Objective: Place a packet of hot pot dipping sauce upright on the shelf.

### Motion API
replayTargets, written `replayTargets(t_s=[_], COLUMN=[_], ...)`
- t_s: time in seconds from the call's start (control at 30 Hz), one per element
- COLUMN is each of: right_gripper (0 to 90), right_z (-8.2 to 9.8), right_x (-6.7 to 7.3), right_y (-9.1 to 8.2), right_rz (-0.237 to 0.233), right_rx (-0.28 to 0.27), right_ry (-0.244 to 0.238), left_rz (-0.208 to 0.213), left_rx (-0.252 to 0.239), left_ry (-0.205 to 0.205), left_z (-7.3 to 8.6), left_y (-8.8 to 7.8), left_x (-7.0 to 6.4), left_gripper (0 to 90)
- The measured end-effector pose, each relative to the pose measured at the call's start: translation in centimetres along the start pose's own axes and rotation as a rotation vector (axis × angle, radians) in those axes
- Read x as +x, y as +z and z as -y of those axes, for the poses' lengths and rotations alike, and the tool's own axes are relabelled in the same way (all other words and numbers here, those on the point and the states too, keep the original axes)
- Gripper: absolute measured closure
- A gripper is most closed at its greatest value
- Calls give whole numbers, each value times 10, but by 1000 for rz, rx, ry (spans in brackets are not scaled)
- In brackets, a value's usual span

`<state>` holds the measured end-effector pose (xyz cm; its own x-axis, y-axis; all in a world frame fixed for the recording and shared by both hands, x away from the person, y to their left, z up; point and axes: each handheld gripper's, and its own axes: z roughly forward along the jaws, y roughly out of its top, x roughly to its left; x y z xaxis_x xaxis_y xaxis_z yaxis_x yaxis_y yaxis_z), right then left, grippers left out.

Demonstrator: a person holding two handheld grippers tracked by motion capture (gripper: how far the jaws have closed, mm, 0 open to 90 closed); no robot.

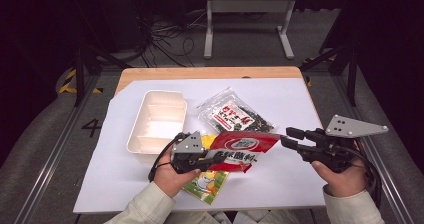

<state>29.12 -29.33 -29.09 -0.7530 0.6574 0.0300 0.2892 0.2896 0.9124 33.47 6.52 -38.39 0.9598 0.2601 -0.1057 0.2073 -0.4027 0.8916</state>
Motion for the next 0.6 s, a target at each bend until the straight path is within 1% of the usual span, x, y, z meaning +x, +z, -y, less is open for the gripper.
replayTargets(t_s=[0.07, 0.1, 0.23, 0.43, 0.47, 0.6], right_gripper=[617, 615, 606, 600, 600, 600], right_z=[3, 5, 8, 12, 13, 17], right_x=[-4, -6, -11, -16, -18, -22], right_y=[-1, -1, -3, -6, -7, -7], right_rz=[2, 9, 29, 51, 48, 59], right_rx=[-3, -3, -2, 11, 13, 19], right_ry=[10, 15, 17, 14, 19, 28], left_rz=[-1, -2, -5, 3, 3, -8], left_rx=[-8, -10, -18, -19, -21, -35], left_ry=[-8, -5, -10, 0, 0, -2], left_z=[0, 0, -1, -4, -5, -8], left_y=[-3, -5, -9, -14, -16, -23], left_x=[1, 2, 3, 3, 3, 5], left_gripper=[866, 866, 866, 866, 866, 866])
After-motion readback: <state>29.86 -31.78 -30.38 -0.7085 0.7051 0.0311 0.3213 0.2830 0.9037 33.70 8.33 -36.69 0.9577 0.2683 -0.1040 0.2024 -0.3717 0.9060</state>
